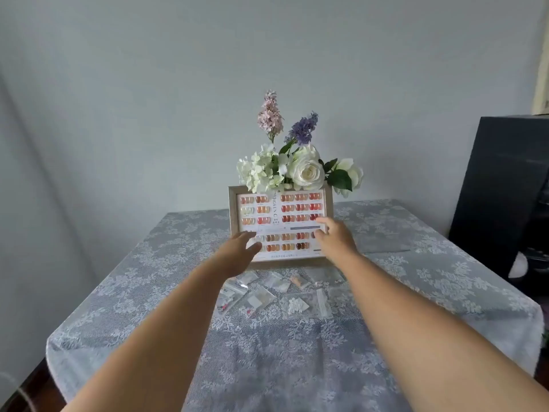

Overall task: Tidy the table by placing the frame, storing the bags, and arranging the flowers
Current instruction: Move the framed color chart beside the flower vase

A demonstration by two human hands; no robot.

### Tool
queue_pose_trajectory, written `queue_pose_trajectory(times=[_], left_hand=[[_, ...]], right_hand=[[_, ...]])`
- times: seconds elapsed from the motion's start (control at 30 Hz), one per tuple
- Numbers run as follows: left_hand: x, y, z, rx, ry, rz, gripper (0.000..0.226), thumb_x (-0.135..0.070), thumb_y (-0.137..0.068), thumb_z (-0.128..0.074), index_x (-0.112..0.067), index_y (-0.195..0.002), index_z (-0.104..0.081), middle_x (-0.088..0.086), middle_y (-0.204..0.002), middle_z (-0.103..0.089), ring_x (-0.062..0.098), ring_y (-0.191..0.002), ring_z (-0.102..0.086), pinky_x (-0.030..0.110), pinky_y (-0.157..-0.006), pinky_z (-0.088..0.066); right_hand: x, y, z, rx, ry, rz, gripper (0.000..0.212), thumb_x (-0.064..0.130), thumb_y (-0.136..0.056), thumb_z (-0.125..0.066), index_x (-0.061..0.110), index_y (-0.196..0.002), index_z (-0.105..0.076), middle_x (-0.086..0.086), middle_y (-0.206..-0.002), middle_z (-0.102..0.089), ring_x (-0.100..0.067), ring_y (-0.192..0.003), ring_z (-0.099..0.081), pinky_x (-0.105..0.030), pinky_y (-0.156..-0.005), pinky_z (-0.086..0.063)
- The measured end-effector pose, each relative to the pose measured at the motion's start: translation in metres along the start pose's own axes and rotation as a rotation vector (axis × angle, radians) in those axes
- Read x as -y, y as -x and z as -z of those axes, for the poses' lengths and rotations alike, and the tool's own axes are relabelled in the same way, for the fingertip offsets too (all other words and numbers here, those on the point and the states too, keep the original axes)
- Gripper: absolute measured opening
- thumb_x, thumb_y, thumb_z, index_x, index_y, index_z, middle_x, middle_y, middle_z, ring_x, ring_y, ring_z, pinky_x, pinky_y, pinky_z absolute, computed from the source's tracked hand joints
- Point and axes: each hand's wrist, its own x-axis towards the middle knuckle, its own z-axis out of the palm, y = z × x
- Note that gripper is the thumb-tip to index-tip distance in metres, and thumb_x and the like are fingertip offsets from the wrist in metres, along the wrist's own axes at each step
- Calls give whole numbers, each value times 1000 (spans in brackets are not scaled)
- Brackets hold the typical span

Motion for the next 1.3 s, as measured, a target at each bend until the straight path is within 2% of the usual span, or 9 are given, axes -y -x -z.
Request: queue_pose_trajectory(times=[0.13, 0.23, 0.33, 0.43, 0.63, 0.8, 1.0, 1.13, 1.3], left_hand=[[20, -17, -1, -252, 67, -63, 38, -34, -96, -48, -25, -133, -53, -1, -142, -49, 19, -115, -57, 36, -96, -45], [42, -27, -7, -465, 169, -104, 24, -26, -92, -55, -33, -113, -63, -12, -121, -58, 1, -85, -60, 18, -75, -51], [61, -39, -11, -603, 328, -128, 26, -18, -88, -63, -43, -97, -63, -21, -106, -57, 2, -89, -60, 12, -70, -48], [78, -55, -17, -584, 454, -64, 33, -19, -88, -66, -46, -105, -57, -17, -113, -54, 7, -101, -59, 21, -77, -49], [99, -64, -38, -391, 653, 0, 50, -18, -92, -62, -53, -123, -45, -17, -113, -61, 5, -101, -64, 25, -74, -56], [104, -60, -47, -289, 641, -10, 75, -10, -93, -59, -68, -129, -27, -16, -108, -62, 5, -98, -66, 25, -73, -59], [105, -56, -50, -178, 576, -12, 98, -2, -89, -61, -65, -141, -7, -27, -105, -60, 4, -99, -66, 22, -70, -59], [104, -55, -45, -195, 502, -22, 105, -1, -88, -63, -72, -135, -1, -31, -102, -59, -1, -97, -65, 24, -70, -59], [118, -47, -33, -222, 476, -31, 105, -2, -88, -64, -74, -132, 0, -32, -100, -59, 1, -96, -66, 24, -73, -57]], right_hand=[[-20, -24, -4, -195, -106, -108, 31, 22, -91, -55, 24, -121, -54, -2, -123, -55, -11, -87, -59, -16, -54, -42], [-40, -39, -11, -254, -130, -136, 39, 29, -91, -55, 24, -129, -48, -3, -132, -51, -13, -95, -53, -19, -61, -38], [-58, -49, -19, -174, -170, -112, 41, 32, -91, -57, 29, -129, -44, 5, -127, -53, -1, -92, -55, -20, -68, -41], [-72, -51, -25, -139, -251, -81, 44, 33, -89, -60, 34, -129, -42, 17, -112, -50, 16, -81, -53, -7, -57, -40], [-101, -57, -25, -34, -76, -79, 57, 19, -92, -57, 31, -142, -31, 5, -131, -52, -14, -104, -56, -21, -68, -42], [-111, -55, -23, 44, 5, -84, 67, 15, -92, -57, 35, -145, -21, -5, -129, -57, -15, -100, -58, -22, -71, -43], [-104, -48, -25, 72, 119, -102, 83, 17, -89, -62, 43, -146, -7, -2, -122, -62, -10, -70, -64, -26, -52, -50], [-91, -45, -27, 46, 129, -143, 87, 11, -90, -60, 45, -146, -4, -7, -124, -61, -17, -69, -65, -34, -53, -56], [-68, -38, -38, 43, 137, -157, 91, 9, -89, -60, 50, -144, -1, -3, -119, -62, -12, -64, -64, -28, -46, -53]])
